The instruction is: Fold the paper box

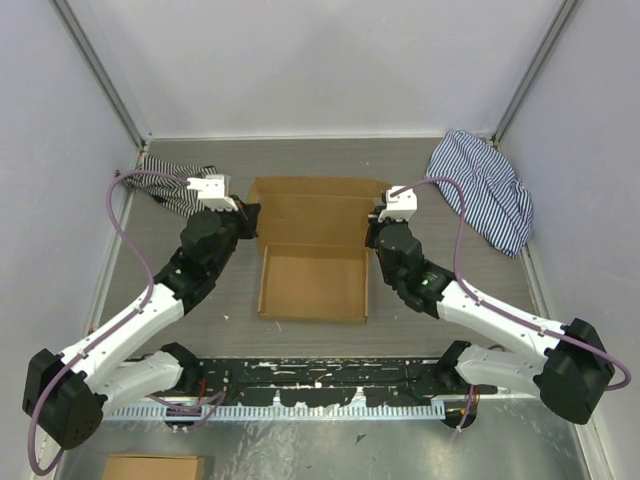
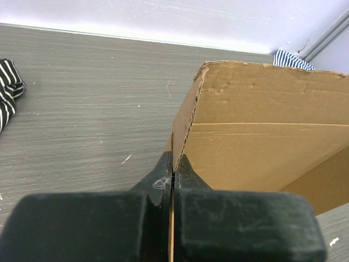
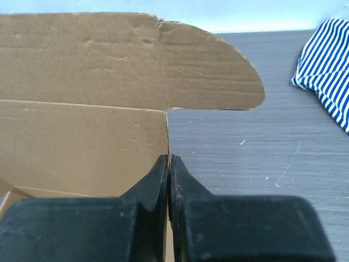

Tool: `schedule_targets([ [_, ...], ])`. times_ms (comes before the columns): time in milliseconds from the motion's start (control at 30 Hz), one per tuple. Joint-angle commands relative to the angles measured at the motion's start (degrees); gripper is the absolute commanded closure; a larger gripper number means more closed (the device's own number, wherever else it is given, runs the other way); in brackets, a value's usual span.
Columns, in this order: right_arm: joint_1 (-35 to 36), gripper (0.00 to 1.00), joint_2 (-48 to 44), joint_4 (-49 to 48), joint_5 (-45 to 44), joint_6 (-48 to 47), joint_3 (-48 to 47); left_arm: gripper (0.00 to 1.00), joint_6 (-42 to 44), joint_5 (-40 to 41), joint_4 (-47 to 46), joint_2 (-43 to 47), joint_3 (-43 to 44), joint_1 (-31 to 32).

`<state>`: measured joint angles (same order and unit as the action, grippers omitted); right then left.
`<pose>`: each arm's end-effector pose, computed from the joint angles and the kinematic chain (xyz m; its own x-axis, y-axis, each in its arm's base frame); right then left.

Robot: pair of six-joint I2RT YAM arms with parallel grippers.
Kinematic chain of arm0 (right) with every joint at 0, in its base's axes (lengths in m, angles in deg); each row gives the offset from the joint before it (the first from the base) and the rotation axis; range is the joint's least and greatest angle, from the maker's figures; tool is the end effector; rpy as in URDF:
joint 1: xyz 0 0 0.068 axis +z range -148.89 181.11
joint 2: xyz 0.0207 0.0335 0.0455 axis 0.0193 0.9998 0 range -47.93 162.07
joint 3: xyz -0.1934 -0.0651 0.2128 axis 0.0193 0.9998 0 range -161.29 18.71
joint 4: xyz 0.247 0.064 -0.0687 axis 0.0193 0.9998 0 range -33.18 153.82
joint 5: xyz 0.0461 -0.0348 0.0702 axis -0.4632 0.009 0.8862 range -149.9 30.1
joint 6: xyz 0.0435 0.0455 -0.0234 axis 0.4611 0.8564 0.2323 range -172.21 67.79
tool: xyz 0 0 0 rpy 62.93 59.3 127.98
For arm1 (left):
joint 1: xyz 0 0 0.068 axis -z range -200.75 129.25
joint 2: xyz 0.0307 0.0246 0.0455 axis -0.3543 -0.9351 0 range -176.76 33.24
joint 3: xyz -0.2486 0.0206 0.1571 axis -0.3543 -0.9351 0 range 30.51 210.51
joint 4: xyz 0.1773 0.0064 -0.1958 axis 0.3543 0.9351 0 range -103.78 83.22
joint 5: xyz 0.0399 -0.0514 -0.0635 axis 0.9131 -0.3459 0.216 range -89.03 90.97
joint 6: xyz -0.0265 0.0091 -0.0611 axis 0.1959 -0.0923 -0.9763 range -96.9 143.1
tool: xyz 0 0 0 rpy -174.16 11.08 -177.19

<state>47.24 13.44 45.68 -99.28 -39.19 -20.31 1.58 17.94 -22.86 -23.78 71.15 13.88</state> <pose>0.1965 0.1552 0.3040 -0.1596 0.0851 -0.9835 -0.0925 0.9906 0.1007 0.2088 -0.1252 0.3257 -0.2092 -0.2819 -0.9364 0.2456 0.9117 -0.3294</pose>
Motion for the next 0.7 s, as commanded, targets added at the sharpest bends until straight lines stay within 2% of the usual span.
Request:
schedule_targets([
  [0,0.46,0.97,-0.42,-12.37,0.58,-5.09,-1.89,1.0,-0.55,1.78,-11.12,1.95,-3.16,0.7],
  [167,0.45,0.9,0.81,0.62,5.46,-4.11,-10.98,1.0,-0.15,1.96,-11.7,3.75,-4.36,0.63],
  [333,0.45,0.75,2.5,8.46,5.28,-5.97,-14.81,1.0,0.86,1.51,-16.98,4.3,-7.08,0.7],
  [467,0.39,0.5,3.08,11.56,4.09,-7.68,-16.65,1.0,3.19,3.11,-25.21,2.76,-9.68,0.65],
  [533,0.37,0.41,3.72,13.88,3.23,-7.57,-18.34,1.0,5.07,2.83,-27.93,0.82,-9.79,0.7],
  [667,0.28,0.38,4.11,20.72,1.54,-5.02,-21.02,1.0,6.8,1.88,-29.36,-2.13,-8.58,0.7],
])
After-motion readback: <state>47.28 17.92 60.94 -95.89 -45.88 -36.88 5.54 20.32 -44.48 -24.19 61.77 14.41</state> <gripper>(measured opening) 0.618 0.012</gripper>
